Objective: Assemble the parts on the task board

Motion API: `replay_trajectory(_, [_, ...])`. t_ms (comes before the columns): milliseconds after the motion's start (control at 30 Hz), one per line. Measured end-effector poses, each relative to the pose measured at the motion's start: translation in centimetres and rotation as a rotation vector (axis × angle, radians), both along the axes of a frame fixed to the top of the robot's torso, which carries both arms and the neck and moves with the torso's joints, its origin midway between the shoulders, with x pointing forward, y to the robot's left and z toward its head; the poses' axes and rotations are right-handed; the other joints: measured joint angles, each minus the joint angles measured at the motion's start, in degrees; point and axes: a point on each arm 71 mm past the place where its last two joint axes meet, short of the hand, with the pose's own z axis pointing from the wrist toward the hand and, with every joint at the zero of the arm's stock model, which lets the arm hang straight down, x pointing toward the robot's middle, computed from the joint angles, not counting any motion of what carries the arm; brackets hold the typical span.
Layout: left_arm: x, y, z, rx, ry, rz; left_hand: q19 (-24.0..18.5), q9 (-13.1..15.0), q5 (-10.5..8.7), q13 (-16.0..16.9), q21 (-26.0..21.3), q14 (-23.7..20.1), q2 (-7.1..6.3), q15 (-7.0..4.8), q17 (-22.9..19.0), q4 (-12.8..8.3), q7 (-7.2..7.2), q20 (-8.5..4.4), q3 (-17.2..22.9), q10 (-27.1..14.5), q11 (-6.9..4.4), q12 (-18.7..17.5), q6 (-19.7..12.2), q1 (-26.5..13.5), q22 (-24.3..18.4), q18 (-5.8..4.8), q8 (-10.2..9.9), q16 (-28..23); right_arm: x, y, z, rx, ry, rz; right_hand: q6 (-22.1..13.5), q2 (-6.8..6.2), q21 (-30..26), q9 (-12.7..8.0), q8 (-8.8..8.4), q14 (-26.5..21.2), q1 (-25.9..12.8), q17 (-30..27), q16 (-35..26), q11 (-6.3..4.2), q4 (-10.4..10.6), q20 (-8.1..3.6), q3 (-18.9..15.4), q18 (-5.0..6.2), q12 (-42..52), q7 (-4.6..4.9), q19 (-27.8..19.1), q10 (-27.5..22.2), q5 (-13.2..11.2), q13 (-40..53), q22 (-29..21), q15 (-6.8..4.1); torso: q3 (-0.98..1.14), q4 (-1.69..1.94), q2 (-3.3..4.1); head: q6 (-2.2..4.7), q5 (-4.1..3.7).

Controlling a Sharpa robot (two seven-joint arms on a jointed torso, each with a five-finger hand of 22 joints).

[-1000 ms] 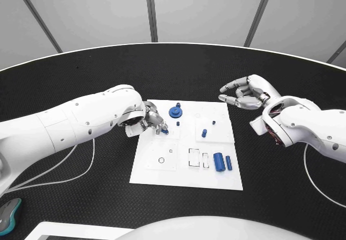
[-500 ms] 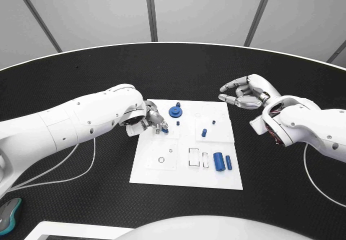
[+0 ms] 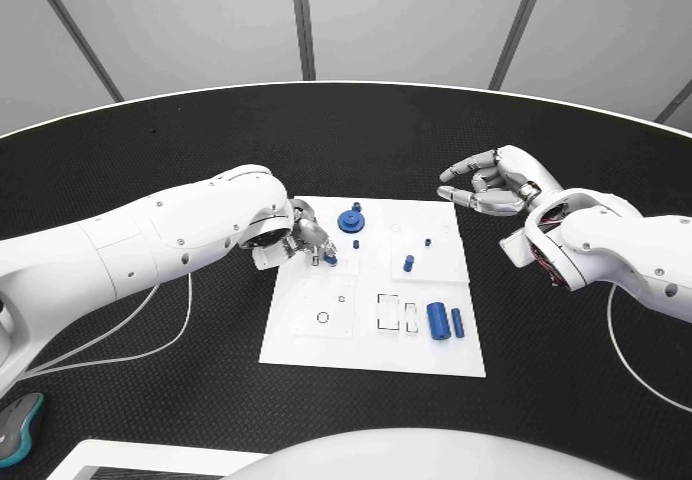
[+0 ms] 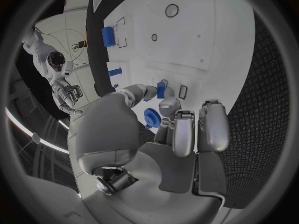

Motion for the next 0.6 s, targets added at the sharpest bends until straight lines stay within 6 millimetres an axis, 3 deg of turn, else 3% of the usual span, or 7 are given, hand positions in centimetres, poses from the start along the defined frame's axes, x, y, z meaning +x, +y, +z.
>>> replay_trajectory(600, [0.02, -0.01, -0.1, 0.014, 0.011, -0.011, 0.0, 0.41, -0.01, 0.04, 0.0, 0.0, 0.25, 0.01, 0.0, -0.63, -0.18, 0.0, -0.63, 0.18, -0.03, -0.03, 0.18, -0.25, 0.01, 0.0, -0.02, 0.0, 0.0, 0.02, -0.01, 0.0, 0.001, 0.001, 0.0, 0.0, 0.0, 0.04, 0.26, 0.0, 0.0, -0.01, 0.0, 0.0, 0.0, 0.0, 0.0, 0.0, 0.0, 0.0, 0.0, 0.0, 0.0, 0.0, -0.01, 0.0, -0.01, 0.01, -0.06, -0.39, 0.0])
